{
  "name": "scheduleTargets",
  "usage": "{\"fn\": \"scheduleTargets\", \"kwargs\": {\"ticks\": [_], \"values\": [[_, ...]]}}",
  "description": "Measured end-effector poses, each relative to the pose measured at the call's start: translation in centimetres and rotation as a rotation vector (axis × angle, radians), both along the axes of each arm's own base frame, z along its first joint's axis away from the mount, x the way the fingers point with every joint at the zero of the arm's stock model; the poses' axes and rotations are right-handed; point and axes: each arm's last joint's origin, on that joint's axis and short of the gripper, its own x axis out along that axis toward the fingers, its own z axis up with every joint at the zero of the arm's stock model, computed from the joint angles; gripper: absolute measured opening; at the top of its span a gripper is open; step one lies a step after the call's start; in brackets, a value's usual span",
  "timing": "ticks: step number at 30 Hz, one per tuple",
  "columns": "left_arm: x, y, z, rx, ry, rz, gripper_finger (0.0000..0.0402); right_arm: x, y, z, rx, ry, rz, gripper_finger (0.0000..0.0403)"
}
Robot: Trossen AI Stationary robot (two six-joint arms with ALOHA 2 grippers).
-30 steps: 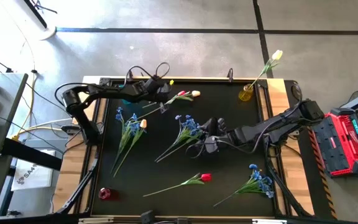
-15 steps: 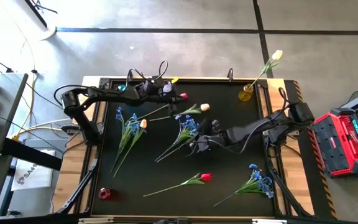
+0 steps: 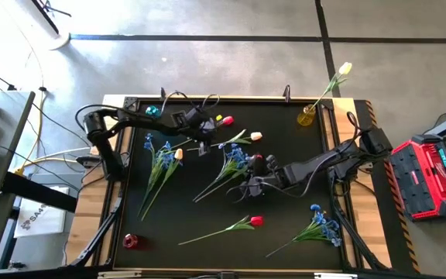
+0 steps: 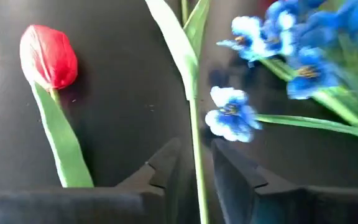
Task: Sort flowers into vase by color
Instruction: Put the top yellow flower into the yellow vase
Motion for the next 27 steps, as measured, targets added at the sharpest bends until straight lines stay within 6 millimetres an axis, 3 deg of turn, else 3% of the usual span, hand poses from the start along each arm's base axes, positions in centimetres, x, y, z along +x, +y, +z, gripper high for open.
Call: {"fn": "scheduleTargets", "kwargs": {"ticks": [6,11,17,23,27], "values": [[0.9,0.4,-1.7,0.012,-0.023,0.067,0.0129,-0.2,1.0,0.0,-0.002,-0.008,0.028,0.0124],[1.0,0.3,-2.7,-0.015,0.002,0.059,0.0133,-0.4,1.7,0.0,-0.003,-0.008,0.053,0.0124],[1.2,0.4,-3.8,-0.031,0.022,0.064,0.0093,-0.5,2.0,0.0,-0.003,-0.007,0.063,0.0124],[1.2,0.4,-3.6,-0.023,0.012,0.087,0.0013,-0.4,1.8,0.1,-0.011,-0.004,0.06,0.0124],[1.3,0.7,-3.5,-0.039,-0.022,0.132,0.001,-0.7,1.6,0.3,-0.094,-0.001,0.029,0.0124]]}}
